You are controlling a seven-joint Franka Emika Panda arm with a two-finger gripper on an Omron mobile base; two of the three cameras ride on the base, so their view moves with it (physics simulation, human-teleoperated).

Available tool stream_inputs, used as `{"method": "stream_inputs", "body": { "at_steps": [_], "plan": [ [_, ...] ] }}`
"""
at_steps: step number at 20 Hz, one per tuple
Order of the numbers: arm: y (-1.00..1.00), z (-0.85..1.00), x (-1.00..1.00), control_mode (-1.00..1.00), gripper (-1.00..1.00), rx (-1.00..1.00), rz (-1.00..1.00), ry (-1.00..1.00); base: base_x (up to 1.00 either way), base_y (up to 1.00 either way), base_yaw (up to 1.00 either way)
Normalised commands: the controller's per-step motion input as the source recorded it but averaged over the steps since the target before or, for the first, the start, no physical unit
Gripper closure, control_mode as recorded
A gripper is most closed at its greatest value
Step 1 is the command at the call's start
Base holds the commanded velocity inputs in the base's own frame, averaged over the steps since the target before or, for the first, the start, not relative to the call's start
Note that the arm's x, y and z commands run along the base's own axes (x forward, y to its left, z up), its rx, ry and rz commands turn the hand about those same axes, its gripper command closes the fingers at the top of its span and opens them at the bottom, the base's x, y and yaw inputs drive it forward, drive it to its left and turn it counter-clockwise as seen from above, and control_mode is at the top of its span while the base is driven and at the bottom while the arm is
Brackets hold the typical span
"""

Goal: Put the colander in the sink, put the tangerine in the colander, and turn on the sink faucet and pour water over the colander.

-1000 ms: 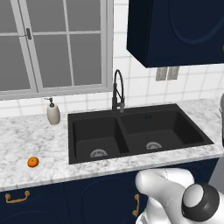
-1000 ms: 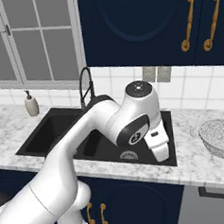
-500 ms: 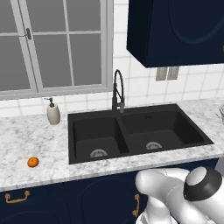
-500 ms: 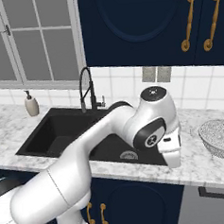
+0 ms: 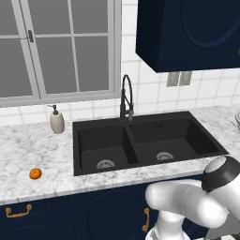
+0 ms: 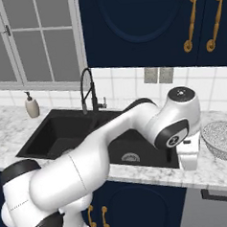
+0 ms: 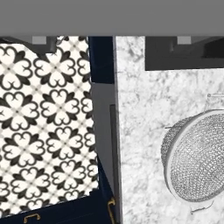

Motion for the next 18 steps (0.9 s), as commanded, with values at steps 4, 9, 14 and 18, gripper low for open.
{"method": "stream_inputs", "body": {
  "at_steps": [4, 9, 14, 18],
  "plan": [
    [-0.01, -0.08, 0.37, -1.0, -1.0, 0.0, -0.01, 0.0, 0.0, 0.0, 0.0],
    [-0.1, -0.22, 0.34, -1.0, -1.0, 0.0, 0.0, 0.0, 0.0, 0.0, 0.0],
    [-0.3, -0.14, 0.23, -1.0, -1.0, 0.0, 0.0, 0.0, 0.0, 0.0, 0.0],
    [-0.39, -0.16, 0.14, -1.0, -1.0, 0.02, 0.0, 0.0, 0.0, 0.0, 0.0]
  ]
}}
